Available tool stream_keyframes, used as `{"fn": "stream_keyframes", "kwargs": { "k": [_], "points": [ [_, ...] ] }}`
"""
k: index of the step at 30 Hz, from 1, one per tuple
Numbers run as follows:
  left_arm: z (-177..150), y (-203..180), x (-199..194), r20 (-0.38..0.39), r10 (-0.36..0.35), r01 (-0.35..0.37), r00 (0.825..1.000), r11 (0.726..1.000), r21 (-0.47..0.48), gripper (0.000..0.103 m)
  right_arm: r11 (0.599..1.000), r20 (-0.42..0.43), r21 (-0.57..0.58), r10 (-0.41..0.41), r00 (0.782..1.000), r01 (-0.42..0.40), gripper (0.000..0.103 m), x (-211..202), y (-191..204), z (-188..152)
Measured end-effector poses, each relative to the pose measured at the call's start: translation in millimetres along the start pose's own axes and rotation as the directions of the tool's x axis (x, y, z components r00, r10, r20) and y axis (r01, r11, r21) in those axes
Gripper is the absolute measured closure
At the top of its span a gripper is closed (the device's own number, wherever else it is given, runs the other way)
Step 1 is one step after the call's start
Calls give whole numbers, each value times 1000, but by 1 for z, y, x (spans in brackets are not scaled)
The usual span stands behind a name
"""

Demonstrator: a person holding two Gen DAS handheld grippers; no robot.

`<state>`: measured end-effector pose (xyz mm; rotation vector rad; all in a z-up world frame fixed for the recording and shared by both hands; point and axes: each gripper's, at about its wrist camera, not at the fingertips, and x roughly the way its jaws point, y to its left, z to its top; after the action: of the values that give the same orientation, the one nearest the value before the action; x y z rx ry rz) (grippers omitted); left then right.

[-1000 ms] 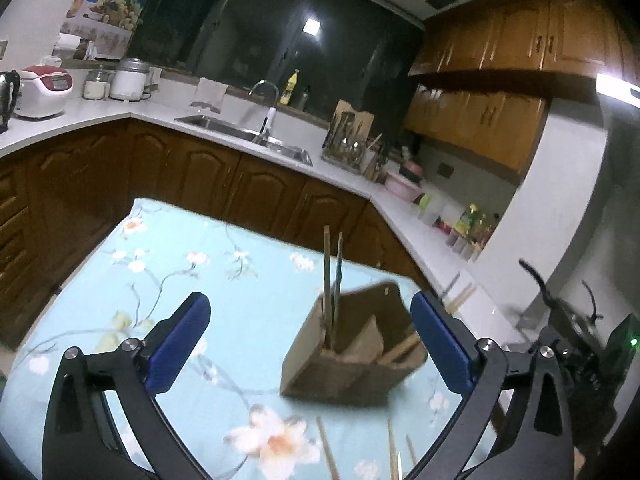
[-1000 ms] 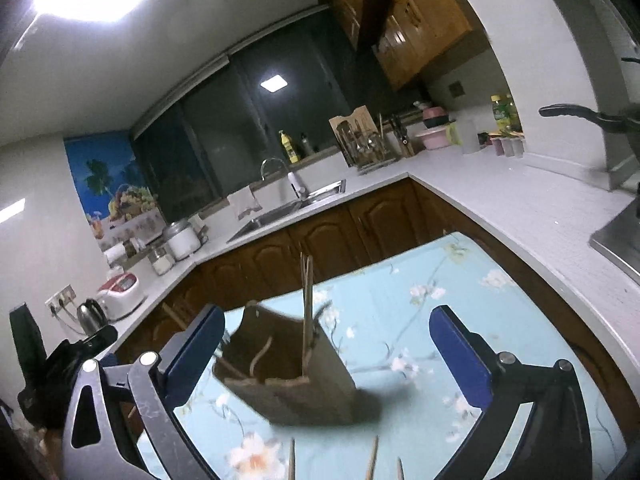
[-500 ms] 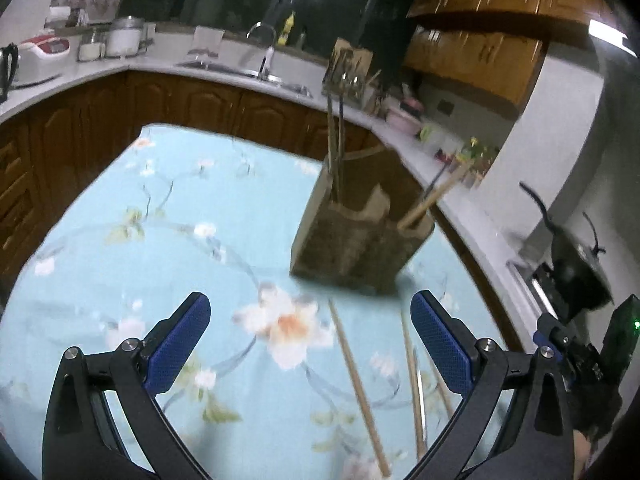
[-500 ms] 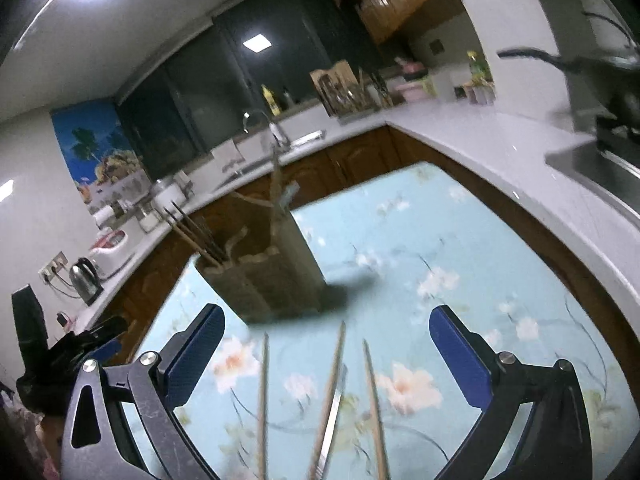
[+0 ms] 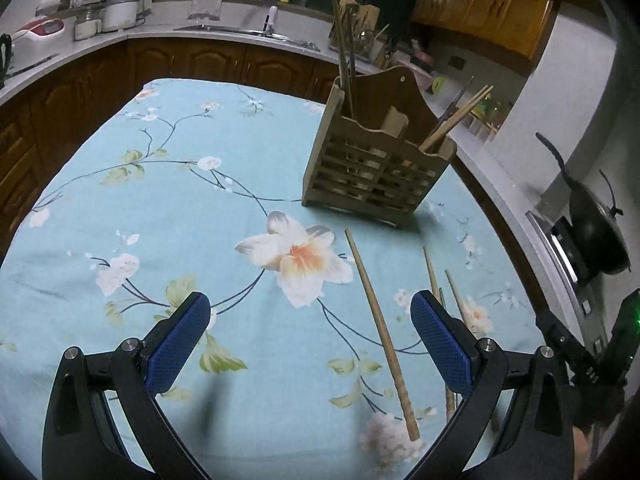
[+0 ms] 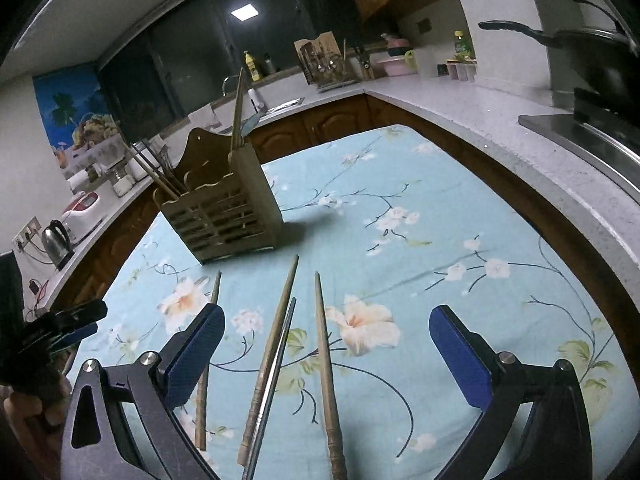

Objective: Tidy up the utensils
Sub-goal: 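Move both open tools back to the remaining chopsticks, then grasp a wooden chopstick with the left tool while the right tool grasps another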

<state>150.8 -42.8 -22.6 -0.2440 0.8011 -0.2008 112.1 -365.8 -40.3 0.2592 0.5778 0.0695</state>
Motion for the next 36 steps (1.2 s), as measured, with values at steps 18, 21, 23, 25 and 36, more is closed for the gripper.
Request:
{"fn": "stream_keyframes", "kwargs": {
  "k": [18, 21, 23, 25, 36],
  "points": [
    [19, -29, 59, -113, 41, -29, 993, 994, 103, 2, 996, -137, -86, 7, 991, -19, 15, 54, 9, 9],
    [23, -31, 72, -128, 47, -32, 991, 993, 114, 11, 994, -179, -104, 3, 984, -22, 37, 70, 10, 10],
    [25, -31, 84, -156, 36, -19, 987, 994, 107, 25, 993, -212, -117, 0, 977, -26, 46, 82, 12, 11],
    [28, -33, 96, -190, 19, 0, 981, 995, 101, 32, 991, -238, -129, -5, 971, -27, 55, 92, 13, 10],
    [36, -50, 141, -257, 41, -1, 965, 988, 153, 53, 980, -301, -199, -45, 953, -17, 81, 125, 19, 11]
  ]
}}
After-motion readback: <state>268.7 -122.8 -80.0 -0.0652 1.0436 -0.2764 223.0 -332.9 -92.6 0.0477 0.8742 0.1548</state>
